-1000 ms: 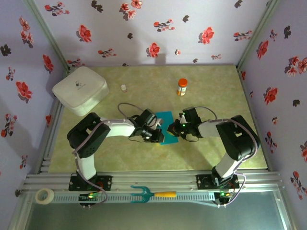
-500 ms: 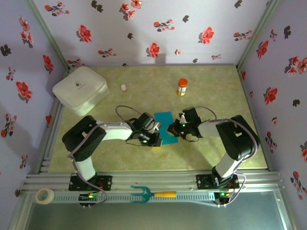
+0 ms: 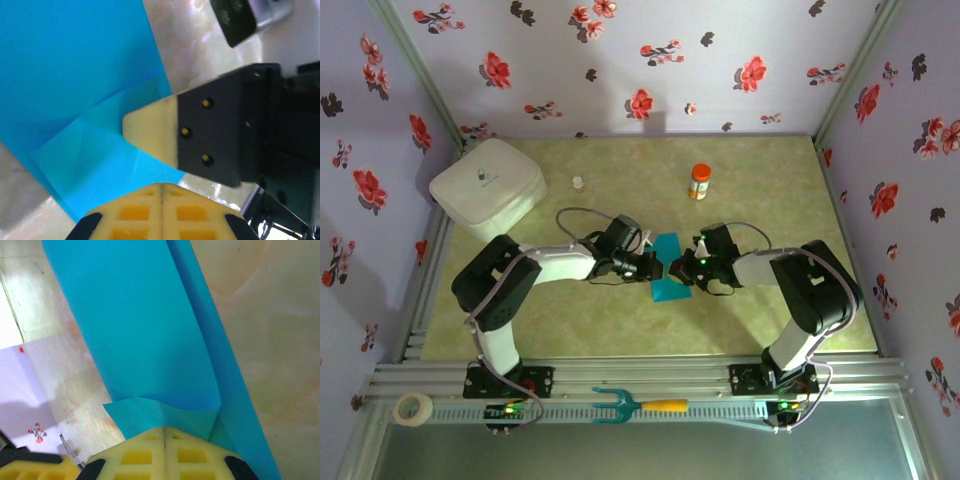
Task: Fold a paper plane with a square sheet of paper (pick it up from the middle)
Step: Fold the triangle a second time at the center of the table.
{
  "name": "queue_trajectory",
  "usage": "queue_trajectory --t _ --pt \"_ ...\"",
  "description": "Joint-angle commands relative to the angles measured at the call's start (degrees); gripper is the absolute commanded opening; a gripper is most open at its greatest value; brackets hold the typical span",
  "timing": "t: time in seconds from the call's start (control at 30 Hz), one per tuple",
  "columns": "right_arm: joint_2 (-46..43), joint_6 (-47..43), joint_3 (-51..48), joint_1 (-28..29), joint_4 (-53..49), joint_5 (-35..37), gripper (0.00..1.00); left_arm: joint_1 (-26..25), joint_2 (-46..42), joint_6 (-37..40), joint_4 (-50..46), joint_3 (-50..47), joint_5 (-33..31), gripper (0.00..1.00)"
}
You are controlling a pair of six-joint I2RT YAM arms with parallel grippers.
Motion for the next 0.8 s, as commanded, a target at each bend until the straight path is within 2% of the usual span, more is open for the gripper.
queue_trajectory --t 0.0,0.17,0.33,0.53,0.77 --pt "2.05 0.06 -0.94 -0.14 -3.35 2.59 0.02 -0.15 2.93 -0.62 -0.31 1.27 1.35 0.06" --pt "2.1 0.59 -0.89 -0.14 -2.49 2.08 0.02 -0.49 5.21 1.18 -3.23 1.0 0.88 0.06" --pt "-0.27 0.21 0.21 -0.2 -2.86 1.6 0.04 -1.69 6.4 3.8 -9.51 -0.31 -3.5 0.03" --pt "-4.23 -2.0 2.04 0.19 -5.71 1.12 0.05 -2.06 5.58 4.69 -10.56 -3.12 -6.35 0.02" --pt "0.88 -3.04 3.35 1.91 -4.8 -0.6 0.04 -2.08 4.83 5.25 -10.91 -2.13 -7.47 0.01"
